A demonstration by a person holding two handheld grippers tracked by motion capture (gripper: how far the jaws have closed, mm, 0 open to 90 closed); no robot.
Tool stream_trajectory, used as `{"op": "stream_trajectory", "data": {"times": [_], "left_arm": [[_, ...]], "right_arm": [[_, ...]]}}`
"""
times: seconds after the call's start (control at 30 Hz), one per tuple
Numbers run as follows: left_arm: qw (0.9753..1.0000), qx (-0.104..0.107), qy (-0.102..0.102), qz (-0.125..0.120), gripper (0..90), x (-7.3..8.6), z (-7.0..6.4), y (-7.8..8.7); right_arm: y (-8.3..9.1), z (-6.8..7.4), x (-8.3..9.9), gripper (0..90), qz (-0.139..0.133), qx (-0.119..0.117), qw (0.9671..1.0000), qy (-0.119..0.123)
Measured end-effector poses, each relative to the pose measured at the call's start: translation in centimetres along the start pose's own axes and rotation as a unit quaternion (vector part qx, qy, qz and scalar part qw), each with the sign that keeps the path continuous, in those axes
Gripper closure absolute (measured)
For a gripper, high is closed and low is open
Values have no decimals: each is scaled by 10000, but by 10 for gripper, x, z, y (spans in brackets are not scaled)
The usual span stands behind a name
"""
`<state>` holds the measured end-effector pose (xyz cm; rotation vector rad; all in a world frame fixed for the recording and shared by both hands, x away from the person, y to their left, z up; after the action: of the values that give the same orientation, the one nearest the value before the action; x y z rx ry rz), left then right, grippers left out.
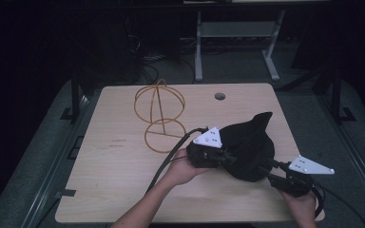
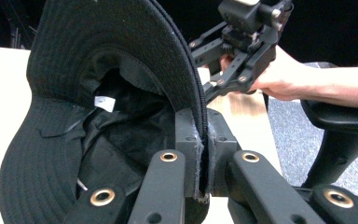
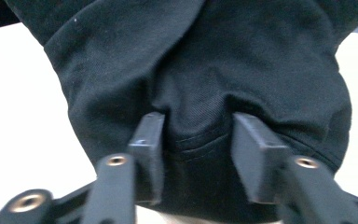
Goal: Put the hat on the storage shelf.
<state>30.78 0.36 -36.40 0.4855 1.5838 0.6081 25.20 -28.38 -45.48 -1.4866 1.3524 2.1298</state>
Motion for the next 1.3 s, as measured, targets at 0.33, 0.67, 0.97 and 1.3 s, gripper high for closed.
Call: {"op": "stream_trajectory", "data": {"times": [0.33, 0.67, 0.97, 1.3], "left_arm": [[9999, -125, 61, 43, 850, 6, 2, 4], [9988, -438, 207, 112, 595, 19, 4, 20], [9971, -683, 309, 107, 429, 36, -2, 42], [9948, -920, 439, 34, 381, 63, -10, 62]], "right_arm": [[-6, 4, -3, 839, 95, 87, 9994, 306], [5, 7, -8, 859, -66, 61, 9992, 381], [20, 5, -16, 864, -260, 19, 9990, 355], [37, 3, -36, 866, -490, 69, 9980, 393]]}}
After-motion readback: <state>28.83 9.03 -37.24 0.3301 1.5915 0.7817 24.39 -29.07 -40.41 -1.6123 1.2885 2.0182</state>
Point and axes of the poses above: each handheld gripper's, and its own axes: y roughly backward along the jaws, x roughly out of its underside, z roughly to its left, the point moved 1 cm from there along -y, roughly forward along the jaws, and after that the axes turned 10 degrees about z, right-handed, at the moved point
